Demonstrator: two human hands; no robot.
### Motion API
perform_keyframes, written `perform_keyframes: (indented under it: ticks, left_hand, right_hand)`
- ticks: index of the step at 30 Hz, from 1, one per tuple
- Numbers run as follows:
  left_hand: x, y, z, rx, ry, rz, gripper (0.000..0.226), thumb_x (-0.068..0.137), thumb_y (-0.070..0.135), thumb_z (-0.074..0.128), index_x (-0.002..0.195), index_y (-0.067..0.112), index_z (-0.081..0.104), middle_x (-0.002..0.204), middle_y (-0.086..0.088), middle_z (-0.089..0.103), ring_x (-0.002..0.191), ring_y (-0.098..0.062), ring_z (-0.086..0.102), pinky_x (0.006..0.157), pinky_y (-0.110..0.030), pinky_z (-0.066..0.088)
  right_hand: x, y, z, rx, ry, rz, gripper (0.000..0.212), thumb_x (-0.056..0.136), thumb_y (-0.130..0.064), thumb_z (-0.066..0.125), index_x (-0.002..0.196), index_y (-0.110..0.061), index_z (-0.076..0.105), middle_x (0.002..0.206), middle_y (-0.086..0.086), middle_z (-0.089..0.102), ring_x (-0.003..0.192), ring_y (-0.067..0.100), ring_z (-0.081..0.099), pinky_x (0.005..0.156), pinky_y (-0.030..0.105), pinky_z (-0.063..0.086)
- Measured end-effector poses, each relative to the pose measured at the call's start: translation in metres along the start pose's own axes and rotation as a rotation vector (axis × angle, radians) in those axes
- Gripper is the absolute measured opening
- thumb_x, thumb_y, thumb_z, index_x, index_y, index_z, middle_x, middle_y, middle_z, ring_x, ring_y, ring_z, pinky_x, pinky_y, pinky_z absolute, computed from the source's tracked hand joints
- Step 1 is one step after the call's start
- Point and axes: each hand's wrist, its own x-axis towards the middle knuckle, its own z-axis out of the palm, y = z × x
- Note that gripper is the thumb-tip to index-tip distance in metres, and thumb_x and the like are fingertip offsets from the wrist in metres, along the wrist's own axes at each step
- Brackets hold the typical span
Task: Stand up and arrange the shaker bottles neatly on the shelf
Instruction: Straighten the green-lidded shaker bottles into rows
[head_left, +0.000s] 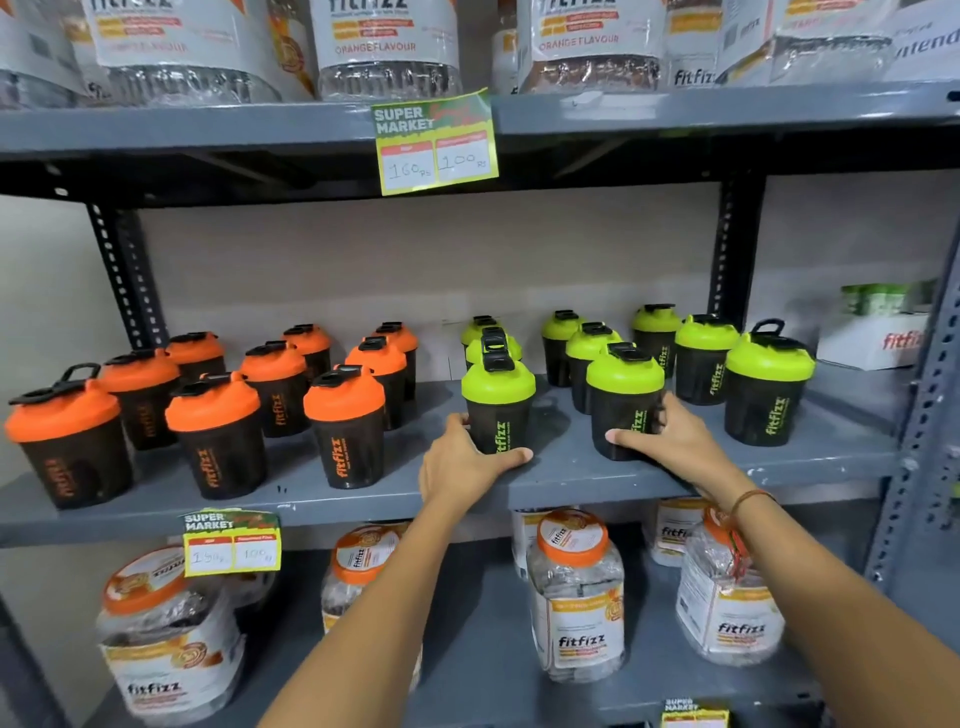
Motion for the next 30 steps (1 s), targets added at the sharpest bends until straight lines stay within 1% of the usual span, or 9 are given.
perform_keyframes:
  ticks: [5,9,15,19,21,23,24,27,30]
  left_hand:
    - [-0.003,-0.001,-0.003,-0.02,-0.034,0.015,0.09,0.044,0.079,0.071,0.114,0.028,0.046,0.114,0.006,0.065,0.102,-0.02,0.061,0.08,-0.041,0.052]
    - [-0.005,0.001,-0.003,-0.012,-0.018,0.028,0.087,0.046,0.079,0.07,0.113,0.03,0.045,0.11,0.007,0.066,0.098,-0.019,0.062,0.074,-0.036,0.051]
    - [-0.01,0.002,-0.002,0.007,0.018,0.038,0.088,0.046,0.082,0.066,0.113,0.03,0.045,0.11,0.007,0.067,0.099,-0.02,0.062,0.068,-0.032,0.045]
    - [-0.01,0.001,-0.002,0.031,-0.023,0.045,0.103,0.045,0.083,0.068,0.126,0.029,0.035,0.12,0.003,0.064,0.107,-0.024,0.06,0.072,-0.035,0.045]
    - [-0.014,0.002,-0.004,-0.072,-0.013,0.064,0.117,0.044,0.08,0.072,0.137,0.029,0.024,0.134,0.0,0.055,0.118,-0.026,0.055,0.083,-0.041,0.048]
    - [-0.022,0.005,-0.003,-0.213,0.117,0.113,0.11,0.05,0.071,0.076,0.138,0.031,0.023,0.139,0.0,0.045,0.122,-0.021,0.048,0.089,-0.042,0.048]
    - [-0.028,0.007,-0.001,-0.256,0.209,0.151,0.1,0.055,0.067,0.077,0.134,0.031,0.028,0.133,0.003,0.045,0.118,-0.016,0.047,0.087,-0.037,0.047]
    - [-0.052,0.024,0.007,-0.333,0.374,0.355,0.063,0.069,0.058,0.073,0.119,0.038,0.04,0.105,0.018,0.045,0.095,0.0,0.047,0.077,-0.016,0.04]
    - [-0.072,0.05,0.022,-0.37,0.255,0.559,0.04,0.078,0.048,0.071,0.109,0.042,0.047,0.099,0.023,0.05,0.093,-0.003,0.054,0.073,-0.013,0.044]
  right_hand:
    - [-0.004,-0.002,-0.002,0.095,-0.052,-0.008,0.066,0.05,-0.052,0.089,0.106,-0.047,0.054,0.117,-0.017,0.067,0.107,0.001,0.065,0.094,0.029,0.05]
    - [-0.005,-0.002,-0.001,0.155,-0.076,-0.018,0.071,0.052,-0.047,0.092,0.113,-0.045,0.055,0.119,-0.018,0.068,0.106,-0.003,0.067,0.094,0.027,0.052]
    - [-0.005,-0.002,0.0,0.137,-0.062,-0.033,0.075,0.046,-0.058,0.092,0.11,-0.049,0.054,0.116,-0.025,0.065,0.101,-0.012,0.064,0.092,0.021,0.051]
    - [-0.003,-0.001,-0.003,0.079,-0.072,-0.027,0.09,0.044,-0.067,0.09,0.12,-0.046,0.046,0.118,-0.029,0.059,0.114,0.001,0.06,0.102,0.031,0.047]
    - [-0.003,-0.003,-0.005,0.069,-0.088,-0.023,0.105,0.046,-0.066,0.09,0.134,-0.042,0.038,0.127,-0.022,0.056,0.122,0.009,0.055,0.107,0.036,0.044]
    - [-0.004,-0.006,-0.008,0.138,-0.112,-0.016,0.118,0.045,-0.065,0.091,0.144,-0.043,0.029,0.136,-0.016,0.051,0.123,0.009,0.054,0.107,0.035,0.044]
    - [-0.006,-0.007,-0.011,0.173,-0.117,-0.019,0.12,0.044,-0.066,0.09,0.144,-0.043,0.028,0.134,-0.017,0.05,0.119,0.004,0.055,0.102,0.03,0.046]
    - [-0.016,-0.008,-0.018,0.132,0.008,-0.048,0.101,0.053,-0.073,0.082,0.139,-0.039,0.041,0.122,-0.019,0.055,0.109,-0.007,0.055,0.087,0.02,0.047]
    - [-0.027,-0.003,-0.028,0.001,0.369,-0.19,0.055,0.074,-0.064,0.071,0.117,-0.029,0.064,0.103,-0.009,0.067,0.094,0.007,0.065,0.076,0.024,0.054]
